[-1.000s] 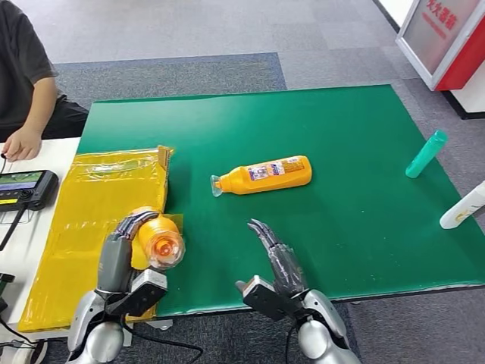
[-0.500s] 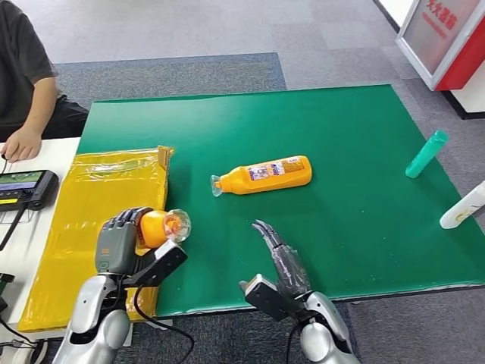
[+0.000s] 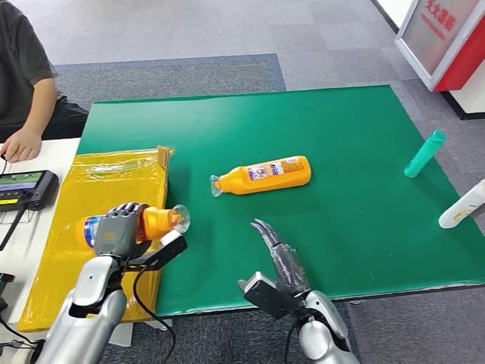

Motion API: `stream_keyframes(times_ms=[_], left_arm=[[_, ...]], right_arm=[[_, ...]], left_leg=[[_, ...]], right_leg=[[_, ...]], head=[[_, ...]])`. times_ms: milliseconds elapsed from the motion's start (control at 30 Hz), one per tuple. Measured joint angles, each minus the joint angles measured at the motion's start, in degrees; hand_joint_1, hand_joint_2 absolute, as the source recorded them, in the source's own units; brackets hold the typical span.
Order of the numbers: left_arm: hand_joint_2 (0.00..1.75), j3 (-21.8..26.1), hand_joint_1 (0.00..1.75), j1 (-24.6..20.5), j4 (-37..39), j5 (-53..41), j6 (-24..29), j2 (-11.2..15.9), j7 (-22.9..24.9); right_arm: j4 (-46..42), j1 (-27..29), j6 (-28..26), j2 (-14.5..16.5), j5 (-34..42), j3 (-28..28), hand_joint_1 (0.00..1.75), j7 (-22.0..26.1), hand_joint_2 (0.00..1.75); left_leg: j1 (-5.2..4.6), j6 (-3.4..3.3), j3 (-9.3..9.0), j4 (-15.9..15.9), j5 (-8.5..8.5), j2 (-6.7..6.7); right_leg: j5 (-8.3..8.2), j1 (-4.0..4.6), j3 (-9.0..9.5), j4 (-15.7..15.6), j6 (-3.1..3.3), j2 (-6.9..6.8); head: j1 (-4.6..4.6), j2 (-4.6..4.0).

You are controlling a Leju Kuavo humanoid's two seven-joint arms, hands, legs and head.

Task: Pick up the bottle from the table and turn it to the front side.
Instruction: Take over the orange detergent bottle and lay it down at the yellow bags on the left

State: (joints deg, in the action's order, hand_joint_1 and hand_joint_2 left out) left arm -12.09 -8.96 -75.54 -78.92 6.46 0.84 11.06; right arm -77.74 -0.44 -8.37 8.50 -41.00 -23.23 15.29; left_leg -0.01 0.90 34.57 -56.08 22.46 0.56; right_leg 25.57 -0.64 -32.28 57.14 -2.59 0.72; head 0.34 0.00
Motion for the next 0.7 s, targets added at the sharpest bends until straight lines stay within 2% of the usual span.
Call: stream_keyframes(times_ms=[33, 133, 167, 467, 567, 600, 700], left_arm=[[1.75, -0.01, 1.27, -0.61, 1.12, -0.29, -0.28, 0.32, 0.11], [1.75, -0.04, 0.21, -1.74, 3.83, -0.78, -0.49, 0.95, 0.35], [1.75, -0.05, 0.0, -1.92, 4.55, -0.88, -0.38, 1.07, 0.37], [1.75, -0.08, 0.0, -1.49, 7.22, 0.05, 2.5, 1.07, -1.38], [0.44, -0.08, 0.0, -0.91, 6.68, 0.24, 5.07, 0.96, -3.32], [0.44, -0.08, 0.0, -0.63, 6.28, 0.42, 5.86, 0.96, -4.13], [1.75, -0.08, 0.0, 0.39, 4.6, 1.91, 8.67, 0.9, -6.75]], right_arm=[[0.14, -0.16, 0.08, 0.02, 0.0, 0.01, 0.0, -0.01, 1.75], [0.55, -0.48, 0.39, 0.08, 0.01, 0.04, 0.0, -0.02, 1.75], [0.68, -0.53, 0.46, 0.1, 0.02, 0.04, 0.0, -0.02, 1.75], [1.17, -0.6, 0.84, 0.12, 0.08, 0.14, 0.0, -0.02, 1.75], [1.17, -0.58, 0.93, 0.11, 0.14, 0.23, 0.0, -0.02, 1.75], [1.17, -0.58, 0.96, 0.11, 0.17, 0.26, 0.0, -0.02, 1.75], [1.17, -0.57, 1.0, 0.1, 0.24, 0.31, 0.0, -0.02, 1.75]], left_leg=[[0.0, 0.01, -0.01, 0.0, 0.0, 0.0], [0.0, 0.02, -0.03, 0.0, -0.02, -0.01], [0.0, 0.02, -0.03, 0.0, -0.02, -0.01], [0.0, 0.0, 0.08, 0.0, 0.0, 0.0], [0.0, 0.0, 0.08, 0.0, 0.0, 0.0], [0.0, 0.0, 0.08, 0.0, 0.0, 0.0], [0.0, 0.0, 0.07, 0.0, 0.0, 0.0]], right_leg=[[-0.01, 0.0, 0.01, 0.0, 0.01, 0.0], [-0.01, 0.0, 0.01, 0.0, 0.02, 0.0], [-0.01, 0.0, 0.01, 0.0, 0.02, 0.0], [-0.01, -0.01, -0.06, 0.0, 0.01, -0.01], [-0.01, -0.01, -0.07, 0.0, 0.01, -0.01], [-0.01, -0.01, -0.07, 0.0, 0.01, -0.01], [-0.01, -0.01, -0.08, 0.0, 0.01, -0.01]], head=[[0.01, 0.0], [0.0, 0.0], [0.0, 0.0], [0.01, 0.0], [0.01, 0.0], [0.01, 0.0], [0.0, 0.0]])
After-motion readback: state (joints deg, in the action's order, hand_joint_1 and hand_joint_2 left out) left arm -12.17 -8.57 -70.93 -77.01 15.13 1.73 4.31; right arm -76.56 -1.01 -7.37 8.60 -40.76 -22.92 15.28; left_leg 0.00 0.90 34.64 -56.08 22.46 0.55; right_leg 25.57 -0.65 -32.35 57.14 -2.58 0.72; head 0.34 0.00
